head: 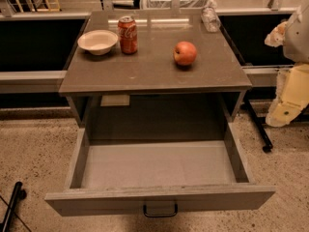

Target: Place water bottle into top drawer

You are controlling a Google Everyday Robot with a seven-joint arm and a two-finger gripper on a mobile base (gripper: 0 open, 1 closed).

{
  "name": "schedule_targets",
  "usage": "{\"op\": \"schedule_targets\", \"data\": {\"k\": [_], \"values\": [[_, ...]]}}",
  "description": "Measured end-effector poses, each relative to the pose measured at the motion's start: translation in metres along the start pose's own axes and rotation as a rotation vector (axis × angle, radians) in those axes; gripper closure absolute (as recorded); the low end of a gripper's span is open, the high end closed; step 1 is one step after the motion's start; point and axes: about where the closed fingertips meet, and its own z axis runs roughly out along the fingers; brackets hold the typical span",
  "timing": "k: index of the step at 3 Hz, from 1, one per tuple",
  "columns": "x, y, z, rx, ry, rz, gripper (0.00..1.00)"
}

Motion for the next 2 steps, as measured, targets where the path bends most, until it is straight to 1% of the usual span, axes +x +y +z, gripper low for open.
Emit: {"op": "schedule_targets", "data": {"k": [1,2], "values": [[0.000,0.000,0.000,0.000,0.000,0.000,0.00],[-0.010,-0.033,0.009,0.026,-0.061,-0.010,0.00]]}}
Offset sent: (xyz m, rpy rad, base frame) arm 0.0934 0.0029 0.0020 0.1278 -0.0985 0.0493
